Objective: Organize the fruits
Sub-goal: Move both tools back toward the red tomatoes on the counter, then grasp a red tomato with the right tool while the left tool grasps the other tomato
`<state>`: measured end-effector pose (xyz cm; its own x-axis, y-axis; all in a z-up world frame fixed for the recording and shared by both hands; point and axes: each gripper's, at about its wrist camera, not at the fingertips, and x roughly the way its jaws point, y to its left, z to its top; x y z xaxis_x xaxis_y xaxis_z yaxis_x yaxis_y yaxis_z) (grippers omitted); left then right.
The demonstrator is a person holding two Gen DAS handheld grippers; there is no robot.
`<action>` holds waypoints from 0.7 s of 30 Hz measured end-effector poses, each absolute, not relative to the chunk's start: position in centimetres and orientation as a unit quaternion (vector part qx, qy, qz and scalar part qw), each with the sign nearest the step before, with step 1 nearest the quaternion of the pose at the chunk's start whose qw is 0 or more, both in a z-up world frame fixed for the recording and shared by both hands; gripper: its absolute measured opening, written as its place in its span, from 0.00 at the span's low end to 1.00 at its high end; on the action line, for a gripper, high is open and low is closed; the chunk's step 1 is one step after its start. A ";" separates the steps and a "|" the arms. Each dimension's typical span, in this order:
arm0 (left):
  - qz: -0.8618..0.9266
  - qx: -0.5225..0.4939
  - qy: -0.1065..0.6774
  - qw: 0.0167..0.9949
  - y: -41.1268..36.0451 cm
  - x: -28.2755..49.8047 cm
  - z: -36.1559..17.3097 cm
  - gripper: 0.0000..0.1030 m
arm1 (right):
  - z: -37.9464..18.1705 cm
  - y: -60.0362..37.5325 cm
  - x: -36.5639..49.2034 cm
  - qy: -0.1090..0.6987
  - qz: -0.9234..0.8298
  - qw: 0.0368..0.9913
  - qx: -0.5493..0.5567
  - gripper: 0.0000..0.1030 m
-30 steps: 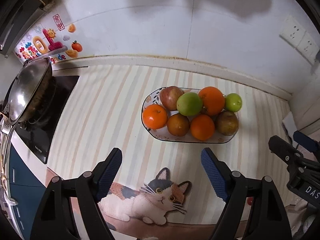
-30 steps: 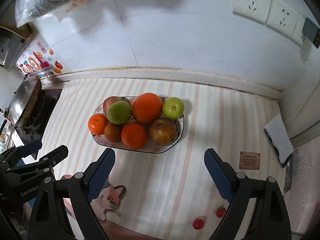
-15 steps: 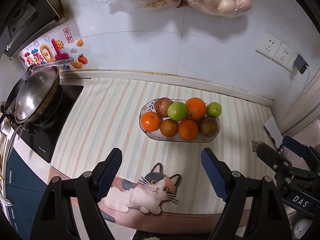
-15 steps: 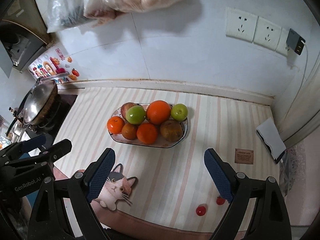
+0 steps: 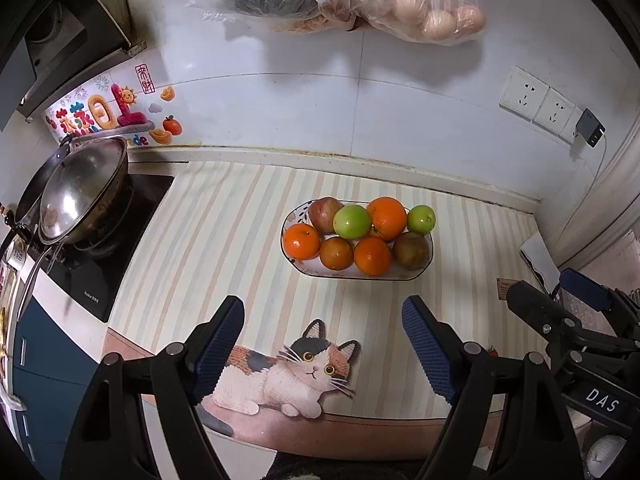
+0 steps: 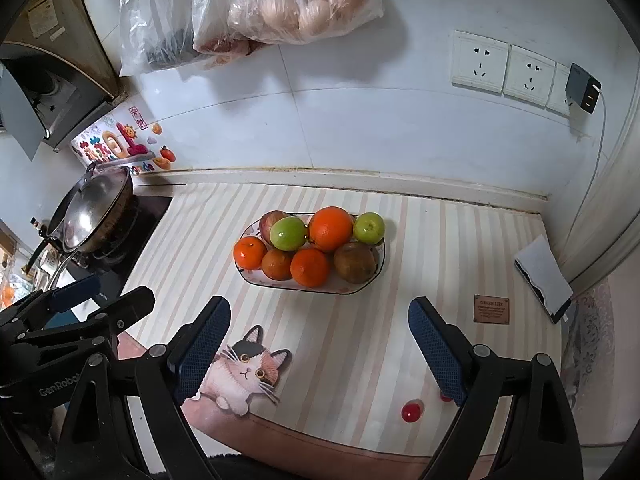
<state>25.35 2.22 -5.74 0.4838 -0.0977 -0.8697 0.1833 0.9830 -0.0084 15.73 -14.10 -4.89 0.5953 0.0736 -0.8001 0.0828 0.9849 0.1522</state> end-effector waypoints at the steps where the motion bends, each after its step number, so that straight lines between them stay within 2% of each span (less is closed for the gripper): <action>1: -0.082 0.043 0.501 0.860 2.2 25.3 -5.7 0.78 | -4.9 -14.2 15.8 0.450 -0.002 0.889 0.088 0.90; 10: -0.099 0.061 0.513 0.850 -0.2 25.9 -7.4 0.78 | -6.8 -17.3 15.6 0.456 -0.019 0.881 0.119 0.90; 12: -0.108 0.071 0.527 0.840 -1.6 26.2 -8.7 0.84 | -8.3 -19.2 15.5 0.465 -0.034 0.875 0.134 0.90; 18: -0.137 0.116 0.562 0.808 -7.1 26.6 -14.0 0.84 | -14.5 -26.2 13.7 0.504 -0.092 0.835 0.201 0.90; 19: -0.142 0.127 0.567 0.801 -8.1 26.6 -15.1 0.84 | -15.6 -27.2 13.3 0.511 -0.101 0.827 0.210 0.87; 20: -0.146 0.137 0.572 0.795 -9.0 26.5 -16.0 0.84 | -17.0 -28.2 13.1 0.520 -0.109 0.819 0.219 0.79; 21: -0.155 0.148 0.581 0.785 -10.3 26.3 -17.3 0.84 | -18.5 -29.3 12.8 0.529 -0.117 0.809 0.229 0.75</action>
